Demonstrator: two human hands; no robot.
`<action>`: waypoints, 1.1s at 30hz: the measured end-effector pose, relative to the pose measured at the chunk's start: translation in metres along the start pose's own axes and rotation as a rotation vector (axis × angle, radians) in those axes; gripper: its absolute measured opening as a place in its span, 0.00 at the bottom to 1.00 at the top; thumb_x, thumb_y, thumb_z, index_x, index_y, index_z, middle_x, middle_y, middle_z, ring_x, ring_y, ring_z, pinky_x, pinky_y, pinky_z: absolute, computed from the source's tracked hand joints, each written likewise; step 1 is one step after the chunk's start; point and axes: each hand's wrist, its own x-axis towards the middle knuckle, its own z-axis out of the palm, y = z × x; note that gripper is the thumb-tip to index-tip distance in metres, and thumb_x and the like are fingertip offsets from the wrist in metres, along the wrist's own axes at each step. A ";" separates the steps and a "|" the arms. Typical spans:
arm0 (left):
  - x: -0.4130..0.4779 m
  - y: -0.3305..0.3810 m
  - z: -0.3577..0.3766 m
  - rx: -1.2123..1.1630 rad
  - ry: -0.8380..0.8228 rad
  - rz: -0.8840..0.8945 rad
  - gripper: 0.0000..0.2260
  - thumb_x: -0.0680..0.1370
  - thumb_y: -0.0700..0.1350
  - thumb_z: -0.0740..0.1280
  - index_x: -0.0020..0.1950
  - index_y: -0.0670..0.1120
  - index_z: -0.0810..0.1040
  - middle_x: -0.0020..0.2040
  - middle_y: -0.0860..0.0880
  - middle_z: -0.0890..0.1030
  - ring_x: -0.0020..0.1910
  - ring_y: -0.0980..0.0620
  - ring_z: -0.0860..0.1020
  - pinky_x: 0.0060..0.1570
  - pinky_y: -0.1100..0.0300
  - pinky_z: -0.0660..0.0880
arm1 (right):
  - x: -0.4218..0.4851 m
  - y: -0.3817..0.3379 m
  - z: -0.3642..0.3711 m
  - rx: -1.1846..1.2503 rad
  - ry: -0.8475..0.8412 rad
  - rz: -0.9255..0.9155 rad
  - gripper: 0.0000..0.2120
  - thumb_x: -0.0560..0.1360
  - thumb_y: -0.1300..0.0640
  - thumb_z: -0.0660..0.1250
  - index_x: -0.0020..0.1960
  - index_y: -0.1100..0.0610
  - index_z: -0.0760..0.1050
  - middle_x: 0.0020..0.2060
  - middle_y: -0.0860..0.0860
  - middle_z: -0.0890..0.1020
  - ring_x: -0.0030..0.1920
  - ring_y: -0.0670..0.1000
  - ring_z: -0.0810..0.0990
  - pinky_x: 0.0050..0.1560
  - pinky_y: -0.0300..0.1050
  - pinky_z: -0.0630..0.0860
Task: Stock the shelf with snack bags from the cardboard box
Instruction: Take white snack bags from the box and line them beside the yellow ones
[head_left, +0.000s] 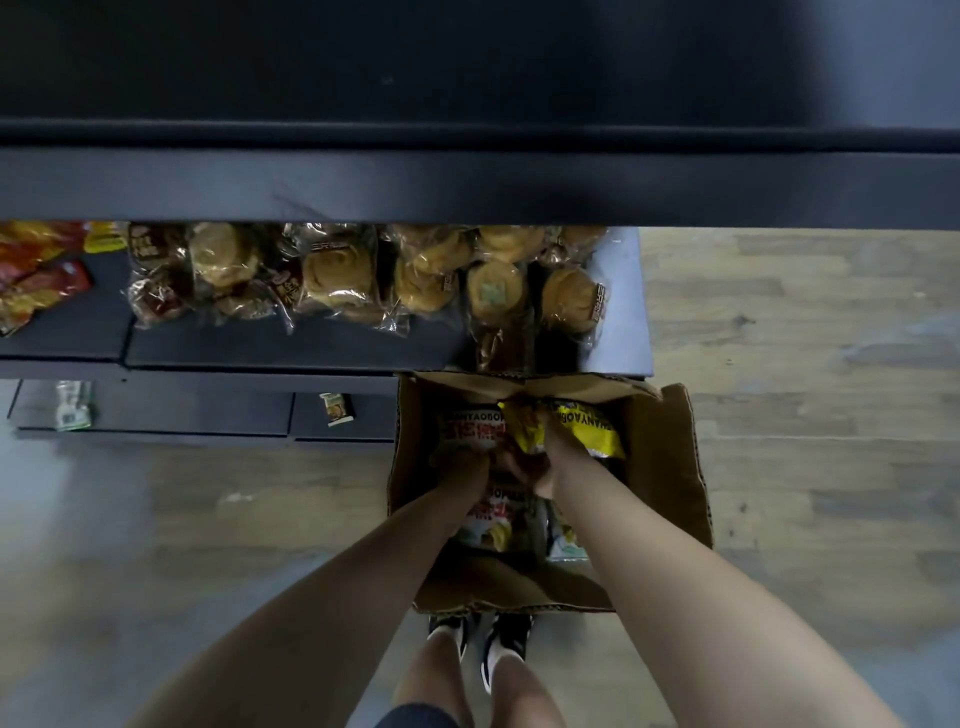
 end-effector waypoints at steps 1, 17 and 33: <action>-0.001 0.002 -0.002 -0.011 -0.001 0.005 0.21 0.80 0.49 0.60 0.68 0.37 0.70 0.62 0.37 0.76 0.59 0.38 0.77 0.50 0.52 0.77 | -0.001 0.000 0.000 0.035 -0.003 0.016 0.16 0.77 0.46 0.65 0.55 0.59 0.74 0.48 0.57 0.81 0.40 0.53 0.81 0.25 0.41 0.79; -0.026 0.015 -0.020 -0.030 -0.209 0.080 0.39 0.69 0.59 0.71 0.74 0.46 0.61 0.72 0.45 0.68 0.71 0.44 0.67 0.68 0.51 0.64 | -0.055 0.036 -0.047 -0.882 -0.354 -0.067 0.16 0.74 0.62 0.70 0.61 0.55 0.77 0.57 0.54 0.81 0.57 0.52 0.78 0.59 0.49 0.76; -0.026 0.001 -0.016 -0.161 0.089 0.108 0.28 0.78 0.62 0.57 0.72 0.46 0.66 0.67 0.42 0.72 0.65 0.41 0.71 0.62 0.50 0.69 | -0.052 0.037 -0.035 -0.721 -0.155 -0.439 0.27 0.81 0.41 0.53 0.73 0.57 0.64 0.71 0.54 0.70 0.70 0.55 0.68 0.69 0.46 0.64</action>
